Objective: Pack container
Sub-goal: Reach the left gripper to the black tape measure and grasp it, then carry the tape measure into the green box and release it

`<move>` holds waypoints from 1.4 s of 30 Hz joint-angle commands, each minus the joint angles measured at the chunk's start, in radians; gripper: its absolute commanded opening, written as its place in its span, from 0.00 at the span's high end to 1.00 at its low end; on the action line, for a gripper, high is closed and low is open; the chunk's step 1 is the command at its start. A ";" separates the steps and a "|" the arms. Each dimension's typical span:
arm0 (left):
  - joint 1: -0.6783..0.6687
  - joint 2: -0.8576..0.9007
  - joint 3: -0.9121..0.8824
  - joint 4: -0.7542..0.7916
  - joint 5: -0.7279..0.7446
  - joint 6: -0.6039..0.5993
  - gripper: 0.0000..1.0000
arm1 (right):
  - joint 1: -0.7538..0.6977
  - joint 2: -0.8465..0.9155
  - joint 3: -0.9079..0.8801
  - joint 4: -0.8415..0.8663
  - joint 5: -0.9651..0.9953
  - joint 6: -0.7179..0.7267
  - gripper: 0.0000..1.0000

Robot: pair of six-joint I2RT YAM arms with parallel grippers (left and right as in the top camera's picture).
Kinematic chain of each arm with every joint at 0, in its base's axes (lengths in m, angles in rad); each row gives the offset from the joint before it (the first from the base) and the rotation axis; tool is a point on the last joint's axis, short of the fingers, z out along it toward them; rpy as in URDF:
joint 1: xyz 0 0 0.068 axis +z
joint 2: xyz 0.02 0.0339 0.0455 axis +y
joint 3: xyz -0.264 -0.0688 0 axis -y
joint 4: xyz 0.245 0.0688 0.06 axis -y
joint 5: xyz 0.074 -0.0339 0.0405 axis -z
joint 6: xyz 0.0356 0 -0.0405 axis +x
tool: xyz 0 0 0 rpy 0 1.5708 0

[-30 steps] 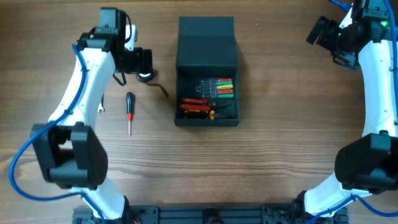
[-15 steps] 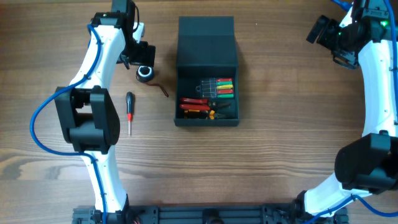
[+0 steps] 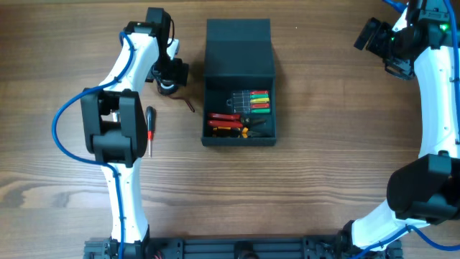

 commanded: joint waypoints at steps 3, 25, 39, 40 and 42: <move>0.000 0.025 0.017 0.015 -0.002 0.019 0.09 | 0.000 0.016 -0.003 0.003 -0.008 0.013 0.00; 0.000 0.080 0.017 -0.037 -0.003 0.019 0.29 | 0.000 0.016 -0.003 0.003 -0.008 0.013 0.00; 0.000 0.052 0.018 -0.040 -0.010 0.023 0.50 | 0.000 0.016 -0.003 0.003 -0.008 0.013 0.00; 0.000 0.041 0.018 -0.040 -0.011 0.023 0.54 | 0.000 0.016 -0.003 0.003 -0.008 0.013 0.00; 0.000 0.006 0.018 -0.039 -0.014 0.023 0.62 | 0.001 0.016 -0.003 0.003 -0.008 0.013 0.00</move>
